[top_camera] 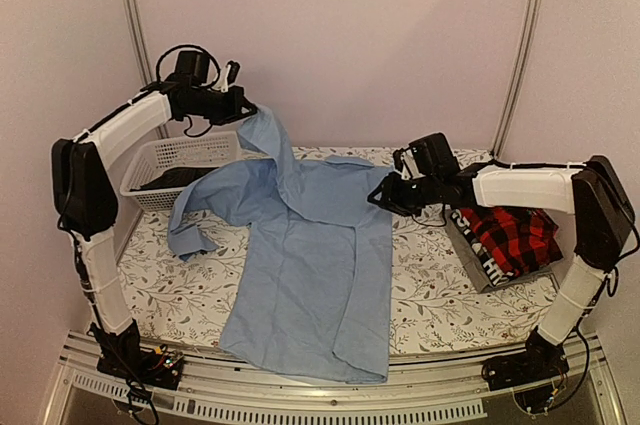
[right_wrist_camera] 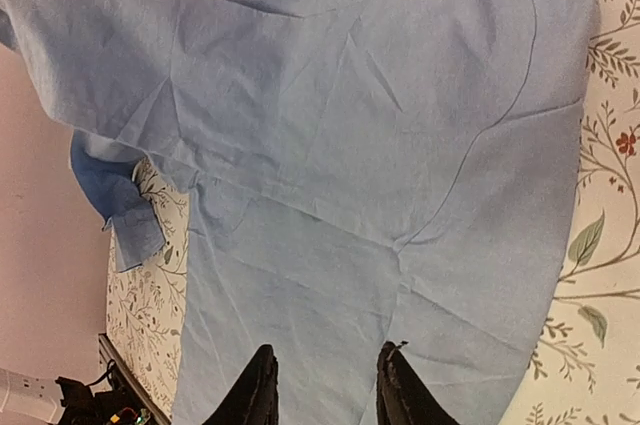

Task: Fold and stack the long sleeve shirts
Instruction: Place the sleeve of the 1/3-folded shirt.

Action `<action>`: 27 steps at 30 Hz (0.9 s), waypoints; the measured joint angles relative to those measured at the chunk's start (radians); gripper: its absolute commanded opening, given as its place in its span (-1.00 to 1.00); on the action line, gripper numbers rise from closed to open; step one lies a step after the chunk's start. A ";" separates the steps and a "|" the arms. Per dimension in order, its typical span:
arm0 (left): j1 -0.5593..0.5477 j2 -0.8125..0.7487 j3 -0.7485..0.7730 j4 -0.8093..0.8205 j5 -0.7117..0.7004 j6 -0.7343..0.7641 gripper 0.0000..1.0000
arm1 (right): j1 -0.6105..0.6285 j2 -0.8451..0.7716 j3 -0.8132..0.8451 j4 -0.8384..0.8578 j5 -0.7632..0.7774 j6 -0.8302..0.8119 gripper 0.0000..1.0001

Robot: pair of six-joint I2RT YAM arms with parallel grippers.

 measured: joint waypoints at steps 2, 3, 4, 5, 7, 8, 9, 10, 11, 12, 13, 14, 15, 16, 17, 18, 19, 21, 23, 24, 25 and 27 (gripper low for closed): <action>-0.005 -0.018 -0.029 0.000 -0.002 0.000 -1.00 | -0.040 0.069 0.055 0.023 -0.010 -0.012 -0.47; -0.008 -0.030 -0.044 0.002 -0.002 0.000 -1.00 | -0.059 0.108 0.087 0.031 -0.015 -0.017 -0.51; -0.009 -0.039 -0.056 0.002 -0.001 0.000 -1.00 | -0.080 0.154 0.127 0.039 -0.021 -0.021 -0.53; -0.010 -0.050 -0.071 0.003 -0.001 0.000 -1.00 | -0.097 0.196 0.164 0.045 -0.030 -0.024 -0.56; -0.013 -0.064 -0.088 0.006 -0.001 0.000 -1.00 | -0.124 0.281 0.240 0.058 -0.047 -0.027 -0.59; -0.015 -0.070 -0.096 0.008 -0.002 0.000 -1.00 | -0.135 0.324 0.273 0.065 -0.054 -0.028 -0.60; -0.018 -0.077 -0.106 0.011 -0.002 0.000 -1.00 | -0.144 0.361 0.302 0.070 -0.061 -0.027 -0.61; -0.021 -0.083 -0.115 0.012 -0.002 0.000 -1.00 | -0.153 0.396 0.327 0.071 -0.069 -0.027 -0.63; -0.026 -0.088 -0.124 0.012 -0.001 0.000 -1.00 | -0.160 0.426 0.349 0.071 -0.076 -0.027 -0.64; -0.031 -0.092 -0.131 0.014 -0.001 -0.001 -1.00 | -0.166 0.457 0.369 0.071 -0.083 -0.026 -0.64; -0.036 -0.096 -0.139 0.015 -0.001 -0.001 -1.00 | -0.171 0.486 0.391 0.071 -0.092 -0.023 -0.64; -0.043 -0.100 -0.148 0.017 -0.001 -0.003 -1.00 | -0.176 0.518 0.416 0.071 -0.101 -0.018 -0.65; -0.048 -0.101 -0.152 0.018 -0.001 -0.004 -1.00 | -0.180 0.547 0.436 0.071 -0.110 -0.014 -0.65; -0.054 -0.104 -0.156 0.019 0.000 -0.005 -1.00 | -0.184 0.571 0.454 0.071 -0.119 -0.010 -0.65; -0.060 -0.108 -0.164 0.019 0.000 -0.006 -1.00 | -0.187 0.593 0.470 0.071 -0.126 -0.005 -0.65; -0.065 -0.111 -0.168 0.018 0.001 -0.008 -1.00 | -0.190 0.616 0.486 0.071 -0.132 0.001 -0.66; -0.070 -0.114 -0.171 0.018 0.002 -0.008 -1.00 | -0.193 0.636 0.499 0.071 -0.140 0.007 -0.66; -0.082 -0.118 -0.173 0.019 0.004 -0.011 -1.00 | -0.201 0.674 0.525 0.080 -0.158 0.022 -0.66; -0.091 -0.121 -0.173 0.018 0.007 -0.012 -1.00 | -0.210 0.702 0.562 0.086 -0.176 0.039 -0.67; -0.095 -0.122 -0.174 0.018 0.009 -0.011 -1.00 | -0.214 0.713 0.577 0.085 -0.182 0.045 -0.67; -0.098 -0.124 -0.174 0.019 0.012 -0.011 -1.00 | -0.219 0.723 0.592 0.084 -0.190 0.053 -0.66; -0.108 -0.127 -0.177 0.018 0.023 -0.011 -1.00 | -0.231 0.753 0.633 0.084 -0.208 0.066 -0.65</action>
